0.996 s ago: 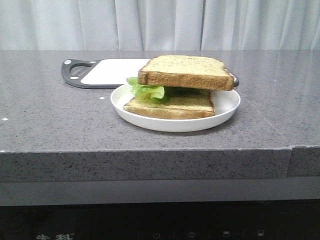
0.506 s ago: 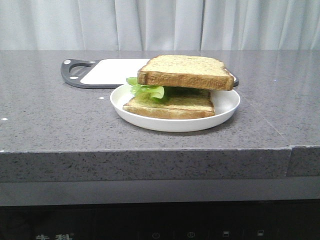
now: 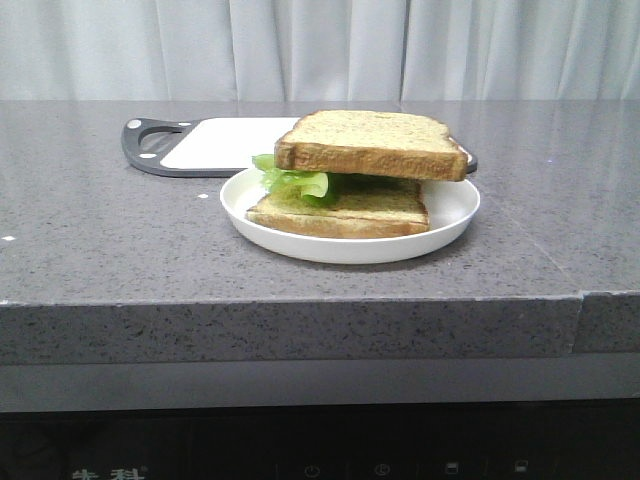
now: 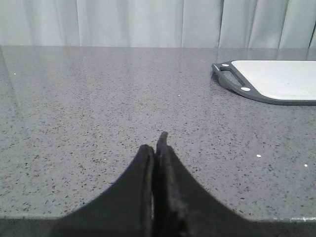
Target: Left arm grabs bread, right arm adds lettuce
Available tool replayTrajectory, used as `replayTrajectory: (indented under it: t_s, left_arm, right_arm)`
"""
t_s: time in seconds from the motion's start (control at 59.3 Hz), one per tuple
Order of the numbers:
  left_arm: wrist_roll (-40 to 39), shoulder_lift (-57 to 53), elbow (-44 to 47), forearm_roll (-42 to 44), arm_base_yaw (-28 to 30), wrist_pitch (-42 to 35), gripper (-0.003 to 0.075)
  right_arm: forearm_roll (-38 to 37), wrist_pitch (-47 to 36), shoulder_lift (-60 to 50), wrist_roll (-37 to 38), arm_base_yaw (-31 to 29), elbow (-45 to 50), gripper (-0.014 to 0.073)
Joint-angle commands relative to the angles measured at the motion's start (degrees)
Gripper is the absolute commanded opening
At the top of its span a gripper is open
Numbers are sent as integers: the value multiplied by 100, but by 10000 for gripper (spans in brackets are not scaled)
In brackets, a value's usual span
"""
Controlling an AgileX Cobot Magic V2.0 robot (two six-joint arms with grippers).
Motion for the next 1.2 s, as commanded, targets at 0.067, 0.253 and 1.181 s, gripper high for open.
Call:
replayTrajectory:
  t_s: [0.067,0.253,1.181]
  left_arm:
    - [-55,-116,33,-51,18,-491,-20]
    - [-55,-116,33,-51,18,-491,-20]
    - [-55,-111,33,-51,18,-491,-20]
  right_arm:
    - [-17,-602,52,-11,-32,-59,-62]
    - [-874,-1141,52,1162,-494,473,-62]
    - [-1009,-1109,-891,1536,-1257,1952,-62]
